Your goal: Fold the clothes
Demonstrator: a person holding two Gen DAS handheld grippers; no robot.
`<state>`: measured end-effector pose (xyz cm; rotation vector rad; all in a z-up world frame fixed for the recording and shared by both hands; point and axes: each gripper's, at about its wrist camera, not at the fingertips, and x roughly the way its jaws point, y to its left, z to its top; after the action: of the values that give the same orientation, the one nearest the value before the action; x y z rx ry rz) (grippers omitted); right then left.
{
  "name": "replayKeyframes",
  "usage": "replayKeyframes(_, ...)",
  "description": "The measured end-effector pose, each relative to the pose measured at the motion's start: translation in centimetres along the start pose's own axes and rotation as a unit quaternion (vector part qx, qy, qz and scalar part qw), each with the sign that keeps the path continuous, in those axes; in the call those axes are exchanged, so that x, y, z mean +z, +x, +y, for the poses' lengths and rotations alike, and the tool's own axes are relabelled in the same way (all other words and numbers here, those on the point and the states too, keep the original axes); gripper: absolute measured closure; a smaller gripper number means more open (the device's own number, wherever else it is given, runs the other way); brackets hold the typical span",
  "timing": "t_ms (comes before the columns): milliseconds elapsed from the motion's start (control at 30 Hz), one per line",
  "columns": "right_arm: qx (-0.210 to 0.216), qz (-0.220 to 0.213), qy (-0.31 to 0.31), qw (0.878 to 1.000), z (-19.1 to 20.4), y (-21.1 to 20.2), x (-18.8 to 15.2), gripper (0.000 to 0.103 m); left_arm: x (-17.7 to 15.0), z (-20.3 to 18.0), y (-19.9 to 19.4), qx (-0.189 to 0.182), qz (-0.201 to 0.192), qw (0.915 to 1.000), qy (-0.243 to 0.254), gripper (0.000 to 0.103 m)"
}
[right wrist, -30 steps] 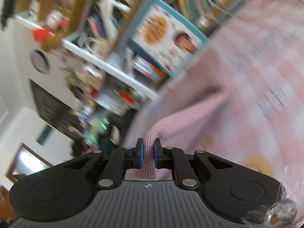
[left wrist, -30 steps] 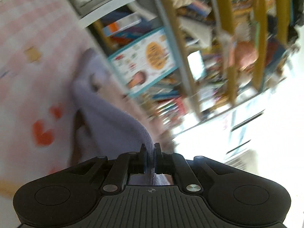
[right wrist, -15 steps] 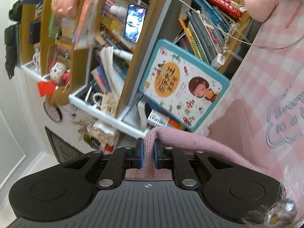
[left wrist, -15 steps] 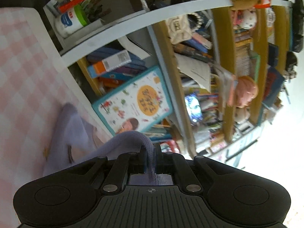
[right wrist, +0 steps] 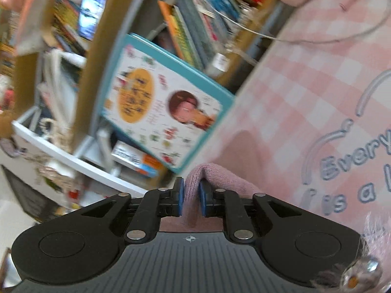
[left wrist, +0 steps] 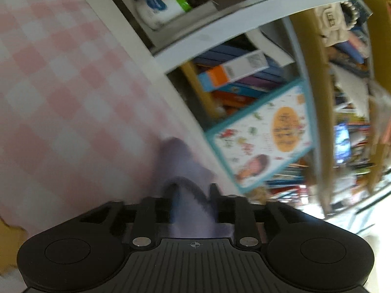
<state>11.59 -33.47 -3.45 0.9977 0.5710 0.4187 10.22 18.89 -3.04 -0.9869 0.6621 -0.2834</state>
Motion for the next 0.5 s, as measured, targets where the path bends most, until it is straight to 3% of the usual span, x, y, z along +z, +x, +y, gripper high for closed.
replayKeyframes(67,-0.002,0.001,-0.011,1.000,-0.1,0.1,-0.1,0.085,-0.1,-0.8,-1.0,0.006,-0.022,0.9986,0.047,0.066)
replayKeyframes(167,-0.017,-0.032,-0.077,0.996,1.6,-0.9,-0.3,0.054,-0.2,-2.0,-2.4,0.016,-0.054,0.9915,0.118,0.056)
replayKeyframes(200,-0.027,-0.053,-0.113,0.992,2.5,-1.4,-0.4,0.052,-0.4,-2.5,-2.5,0.028,-0.062,0.9873,0.144,0.056)
replayKeyframes(267,-0.052,-0.092,-0.194,0.975,4.3,-2.3,-0.6,0.052,-0.9,-3.0,-2.2,0.049,-0.061,0.9800,0.183,0.056)
replayKeyframes(333,-0.084,-0.105,-0.263,0.955,5.7,-2.4,-1.1,0.052,-1.2,-3.0,-1.3,0.058,-0.043,0.9790,0.191,0.056)
replayKeyframes(433,-0.145,-0.076,-0.335,0.928,6.4,-1.0,-2.0,0.055,-1.7,-2.7,0.1,0.078,-0.022,0.9773,0.196,0.057)
replayKeyframes(467,-0.159,-0.071,-0.337,0.925,6.1,-0.7,-2.0,0.061,-1.8,-2.6,0.5,0.086,-0.019,0.9765,0.197,0.058)
replayKeyframes(500,-0.171,-0.068,-0.334,0.924,5.7,-0.5,-1.9,0.075,-1.8,-2.5,0.5,0.091,-0.022,0.9758,0.198,0.060)
